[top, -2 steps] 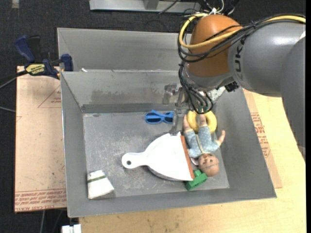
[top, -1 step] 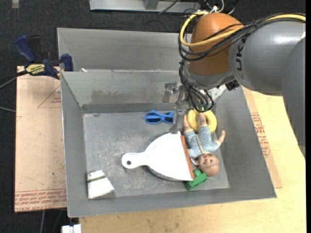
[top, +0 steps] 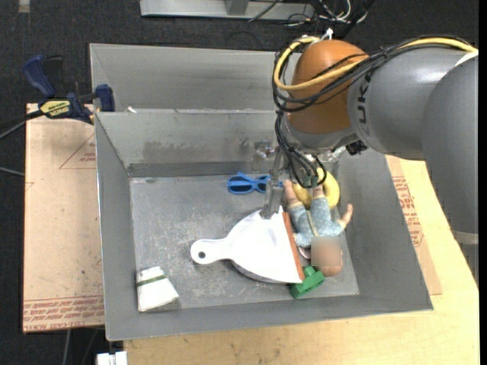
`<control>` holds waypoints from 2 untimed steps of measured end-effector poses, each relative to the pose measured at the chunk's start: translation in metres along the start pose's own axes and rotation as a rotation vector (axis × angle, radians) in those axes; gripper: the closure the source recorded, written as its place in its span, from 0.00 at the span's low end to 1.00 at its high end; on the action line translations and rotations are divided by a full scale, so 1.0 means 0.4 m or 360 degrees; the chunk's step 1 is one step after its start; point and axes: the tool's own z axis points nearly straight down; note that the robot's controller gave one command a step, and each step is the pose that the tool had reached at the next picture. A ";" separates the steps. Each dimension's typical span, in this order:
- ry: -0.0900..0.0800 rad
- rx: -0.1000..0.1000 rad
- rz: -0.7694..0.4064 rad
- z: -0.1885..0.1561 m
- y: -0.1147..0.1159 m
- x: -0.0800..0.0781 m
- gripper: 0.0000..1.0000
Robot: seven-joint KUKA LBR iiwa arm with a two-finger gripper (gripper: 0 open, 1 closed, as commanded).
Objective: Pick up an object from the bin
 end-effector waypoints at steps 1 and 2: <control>-0.0005 0.0000 -0.0008 0.132 0.015 -0.002 1.00; -0.0005 0.0000 -0.0008 0.132 0.015 -0.002 1.00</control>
Offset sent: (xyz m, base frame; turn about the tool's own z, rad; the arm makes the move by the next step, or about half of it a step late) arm 0.0000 0.0000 0.0000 0.0000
